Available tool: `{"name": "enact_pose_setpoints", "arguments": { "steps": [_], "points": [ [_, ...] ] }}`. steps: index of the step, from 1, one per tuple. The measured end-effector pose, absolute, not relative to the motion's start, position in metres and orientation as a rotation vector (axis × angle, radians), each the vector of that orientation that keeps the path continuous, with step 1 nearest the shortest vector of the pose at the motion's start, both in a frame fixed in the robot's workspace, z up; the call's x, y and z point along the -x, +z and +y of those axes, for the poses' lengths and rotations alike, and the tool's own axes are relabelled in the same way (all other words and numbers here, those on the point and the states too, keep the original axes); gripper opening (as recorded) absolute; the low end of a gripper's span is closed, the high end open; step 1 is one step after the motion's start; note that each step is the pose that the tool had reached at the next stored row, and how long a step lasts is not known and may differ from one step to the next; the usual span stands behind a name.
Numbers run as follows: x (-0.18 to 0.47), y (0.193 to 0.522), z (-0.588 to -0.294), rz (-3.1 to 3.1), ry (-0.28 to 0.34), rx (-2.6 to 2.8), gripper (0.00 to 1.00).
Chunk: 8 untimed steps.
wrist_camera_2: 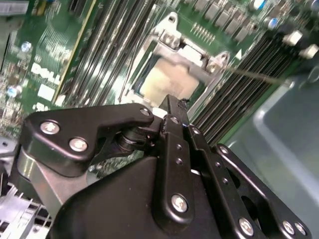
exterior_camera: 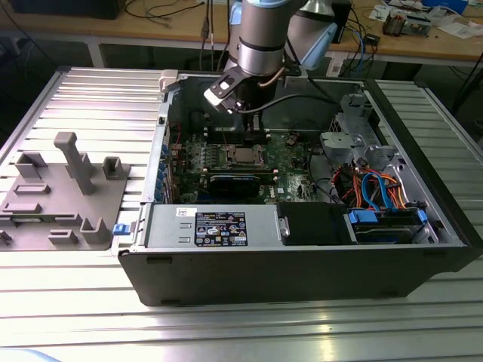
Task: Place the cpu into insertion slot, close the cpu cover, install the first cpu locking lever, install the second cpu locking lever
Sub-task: 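Close the cpu cover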
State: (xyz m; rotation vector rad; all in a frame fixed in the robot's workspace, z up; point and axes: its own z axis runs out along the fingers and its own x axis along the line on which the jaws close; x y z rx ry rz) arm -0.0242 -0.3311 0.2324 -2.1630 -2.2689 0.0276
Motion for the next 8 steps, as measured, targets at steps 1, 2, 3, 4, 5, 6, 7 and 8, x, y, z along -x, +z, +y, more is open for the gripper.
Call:
{"name": "enact_pose_setpoints", "arguments": {
  "steps": [1,2,3,4,5,6,7,8],
  "points": [
    [0.028,0.231,-0.331,-2.269,0.027,2.163,0.11],
    [0.031,0.231,-0.331,-2.269,0.027,2.163,0.11],
    [0.033,0.23,-0.332,-2.269,0.027,2.163,0.11],
    [0.035,0.229,-0.332,-2.269,0.027,2.163,0.11],
    [0.037,0.228,-0.333,-2.269,0.027,2.163,0.11],
    [0.04,0.226,-0.334,-2.27,0.027,2.163,0.11],
    [0.041,0.225,-0.334,-2.27,0.027,2.162,0.11],
    [0.043,0.223,-0.334,-2.27,0.027,2.162,0.11]
  ]
}}
